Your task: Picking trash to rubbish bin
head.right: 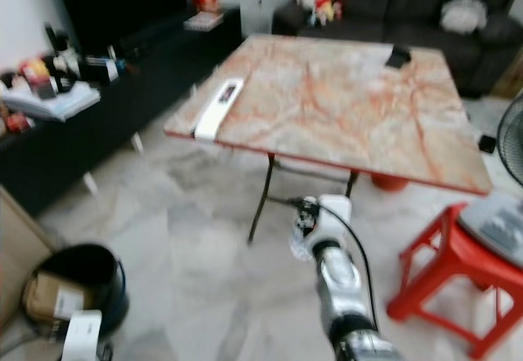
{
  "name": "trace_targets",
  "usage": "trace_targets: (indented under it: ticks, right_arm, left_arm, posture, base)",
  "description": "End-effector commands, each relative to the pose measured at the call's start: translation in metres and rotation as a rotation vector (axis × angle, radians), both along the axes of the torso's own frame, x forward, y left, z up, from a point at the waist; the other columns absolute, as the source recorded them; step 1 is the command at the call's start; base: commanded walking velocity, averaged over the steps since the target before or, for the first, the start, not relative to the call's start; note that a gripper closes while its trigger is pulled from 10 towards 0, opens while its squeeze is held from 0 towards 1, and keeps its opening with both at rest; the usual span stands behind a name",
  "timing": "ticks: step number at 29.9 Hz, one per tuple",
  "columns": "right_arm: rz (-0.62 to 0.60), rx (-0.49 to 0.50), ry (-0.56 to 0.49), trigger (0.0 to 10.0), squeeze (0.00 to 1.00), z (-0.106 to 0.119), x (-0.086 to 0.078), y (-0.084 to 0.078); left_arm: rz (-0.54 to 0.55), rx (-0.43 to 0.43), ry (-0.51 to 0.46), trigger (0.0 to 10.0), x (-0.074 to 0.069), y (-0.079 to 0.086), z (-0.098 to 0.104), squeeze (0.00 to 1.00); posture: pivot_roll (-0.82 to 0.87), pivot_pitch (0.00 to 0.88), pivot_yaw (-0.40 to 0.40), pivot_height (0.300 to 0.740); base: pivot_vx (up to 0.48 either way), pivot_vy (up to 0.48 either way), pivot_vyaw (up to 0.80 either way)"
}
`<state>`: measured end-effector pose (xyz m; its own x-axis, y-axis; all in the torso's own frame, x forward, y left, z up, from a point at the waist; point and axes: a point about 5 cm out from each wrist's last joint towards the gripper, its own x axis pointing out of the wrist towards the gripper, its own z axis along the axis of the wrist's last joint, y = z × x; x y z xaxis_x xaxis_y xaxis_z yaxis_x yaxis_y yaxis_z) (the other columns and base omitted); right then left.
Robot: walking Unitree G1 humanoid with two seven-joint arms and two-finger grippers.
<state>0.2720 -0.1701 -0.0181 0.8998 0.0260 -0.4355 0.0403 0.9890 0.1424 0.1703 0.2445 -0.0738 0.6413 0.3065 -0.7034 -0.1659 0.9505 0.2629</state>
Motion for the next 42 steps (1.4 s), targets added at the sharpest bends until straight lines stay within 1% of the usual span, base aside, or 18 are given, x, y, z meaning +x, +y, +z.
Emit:
trace_targets:
  ticks: [1,2,5,6,7,8,9,11,13,14,15,17,23,25,31,42]
  right_arm:
    - [0.005,0.011,0.007,10.0,0.0,0.002,0.004,0.005]
    - [-0.012,-0.001,0.068,10.0,0.0,-0.008,-0.006,0.001]
    - [-0.069,-0.021,0.203,10.0,0.0,-0.029,-0.032,-0.01]
    - [-0.069,-0.021,0.203,10.0,0.0,-0.029,-0.032,-0.01]
    - [-0.08,-0.035,0.272,10.0,0.0,-0.039,-0.045,-0.013]
    - [-0.078,-0.041,0.294,10.0,0.0,-0.042,-0.049,-0.013]
    - [-0.084,-0.044,0.34,10.0,0.0,-0.048,-0.058,-0.014]
    - [-0.091,-0.048,0.387,10.0,0.0,-0.054,-0.068,-0.014]
    - [-0.08,-0.054,0.439,10.0,0.0,-0.061,-0.079,-0.011]
    - [-0.08,-0.054,0.439,10.0,0.0,-0.061,-0.079,-0.011]
    - [-0.055,-0.058,0.456,10.0,0.0,-0.064,-0.083,-0.006]
    - [-0.037,-0.063,0.454,10.0,0.0,-0.065,-0.085,-0.001]
    - [-0.025,-0.069,0.464,10.0,0.0,-0.066,-0.087,0.003]
    - [0.003,-0.084,0.467,10.0,0.0,-0.066,-0.087,0.005]
    - [0.024,-0.096,0.456,10.0,0.0,-0.064,-0.082,0.007]
    - [0.052,-0.103,0.453,10.0,0.0,-0.064,-0.082,0.01]
  left_arm:
    - [0.0,-0.002,0.003,10.0,0.002,0.0,0.0,0.0]
    - [0.0,-0.003,0.003,10.0,0.002,0.0,0.0,0.0]
    - [0.0,-0.006,0.004,10.0,0.002,-0.001,0.0,0.0]
    - [0.0,-0.006,0.004,10.0,0.002,-0.001,0.0,0.0]
    - [-0.002,-0.006,0.004,10.0,0.002,-0.001,0.0,0.0]
    - [-0.002,-0.006,0.004,10.0,0.002,-0.001,0.0,0.0]
    - [-0.003,-0.006,0.005,10.0,0.002,-0.001,0.0,0.0]
    - [-0.004,-0.007,0.005,10.0,0.003,-0.001,0.0,0.0]
    - [-0.006,-0.009,0.008,10.0,0.003,-0.002,0.0,0.0]
    - [-0.006,-0.009,0.008,10.0,0.003,-0.002,0.0,0.0]
    - [-0.005,-0.009,0.009,10.0,0.003,-0.002,0.0,0.0]
    - [-0.004,-0.009,0.012,10.0,0.002,-0.001,0.0,0.0]
    - [-0.01,-0.006,0.02,10.0,0.001,-0.001,-0.001,0.0]
    - [-0.015,-0.004,0.023,10.0,0.001,-0.001,-0.001,0.0]
    - [-0.024,-0.001,0.028,10.0,0.0,0.0,-0.001,0.0]
    - [-0.033,0.002,0.035,10.0,-0.001,0.0,-0.002,0.0]
  posture:
    - [-0.02,0.0,-0.01,0.74]
    - [-0.02,0.0,-0.01,0.74]
    - [-0.03,0.0,-0.007,0.74]
    - [-0.03,0.0,-0.007,0.74]
    - [-0.03,0.0,-0.007,0.74]
    - [-0.03,0.0,-0.007,0.74]
    - [-0.03,0.0,-0.007,0.74]
    - [-0.03,0.0,-0.007,0.74]
    - [-0.03,0.0,-0.008,0.74]
    - [-0.03,0.0,-0.008,0.74]
    - [-0.03,0.0,-0.008,0.74]
    - [-0.03,0.0,-0.006,0.74]
    - [-0.03,0.0,0.001,0.74]
    - [-0.03,0.0,0.002,0.74]
    - [-0.03,0.0,0.004,0.74]
    - [-0.02,0.0,0.002,0.74]
  base:
    - [0.0,0.0,0.0]
    - [0.0,0.0,0.0]
    - [0.0,0.0,0.0]
    - [0.0,0.0,0.0]
    - [0.0,0.0,0.0]
    - [0.0,0.0,0.0]
    - [0.0,0.0,0.0]
    - [0.0,0.0,0.0]
    - [0.0,0.0,0.0]
    - [0.0,0.0,0.0]
    - [0.0,0.0,0.0]
    - [0.0,0.0,0.68]
    - [0.0,0.0,0.8]
    - [0.0,0.0,0.8]
    - [0.0,0.0,0.8]
    - [0.0,0.0,0.8]
